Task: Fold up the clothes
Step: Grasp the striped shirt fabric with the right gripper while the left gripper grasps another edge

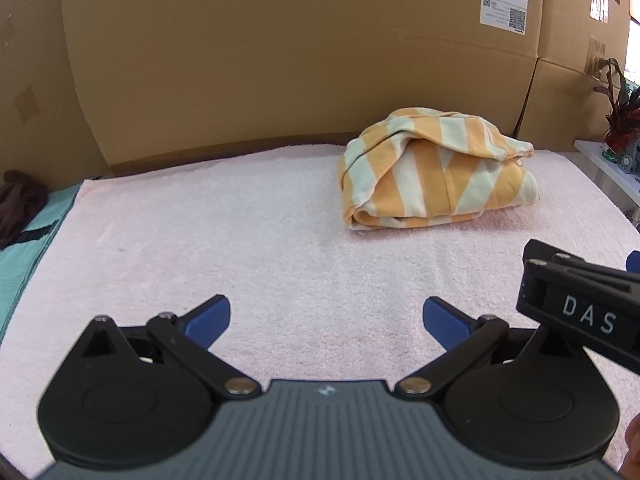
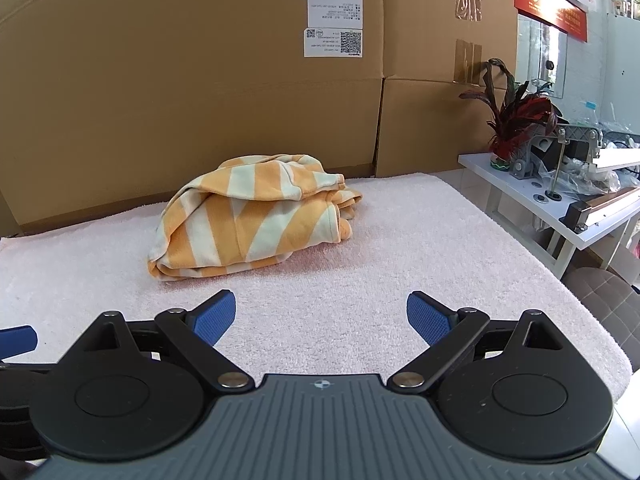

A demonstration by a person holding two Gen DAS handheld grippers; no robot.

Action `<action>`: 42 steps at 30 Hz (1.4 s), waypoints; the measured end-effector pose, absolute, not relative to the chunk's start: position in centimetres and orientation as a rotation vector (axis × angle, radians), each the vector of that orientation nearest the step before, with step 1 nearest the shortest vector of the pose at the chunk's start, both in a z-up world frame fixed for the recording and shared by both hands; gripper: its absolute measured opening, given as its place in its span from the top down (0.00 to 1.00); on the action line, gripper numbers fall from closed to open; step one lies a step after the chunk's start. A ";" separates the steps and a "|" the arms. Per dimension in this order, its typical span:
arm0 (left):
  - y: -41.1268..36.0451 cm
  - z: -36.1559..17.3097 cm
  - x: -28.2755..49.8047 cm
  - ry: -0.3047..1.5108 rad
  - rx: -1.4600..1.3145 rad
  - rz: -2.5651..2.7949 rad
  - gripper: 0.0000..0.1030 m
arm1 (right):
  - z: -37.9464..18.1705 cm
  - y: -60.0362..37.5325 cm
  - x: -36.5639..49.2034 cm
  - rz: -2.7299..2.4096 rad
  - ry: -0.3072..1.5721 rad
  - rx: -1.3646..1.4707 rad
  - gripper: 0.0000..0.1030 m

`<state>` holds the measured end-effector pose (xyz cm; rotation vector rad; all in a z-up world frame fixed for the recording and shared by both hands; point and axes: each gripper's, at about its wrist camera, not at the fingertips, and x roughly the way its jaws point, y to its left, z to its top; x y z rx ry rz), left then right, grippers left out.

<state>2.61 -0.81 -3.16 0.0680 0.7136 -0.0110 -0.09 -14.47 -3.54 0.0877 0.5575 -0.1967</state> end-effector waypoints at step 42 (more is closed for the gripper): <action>-1.7 -4.5 6.1 0.591 0.089 -0.315 1.00 | -3.7 -18.6 -3.4 0.018 0.447 -0.097 0.71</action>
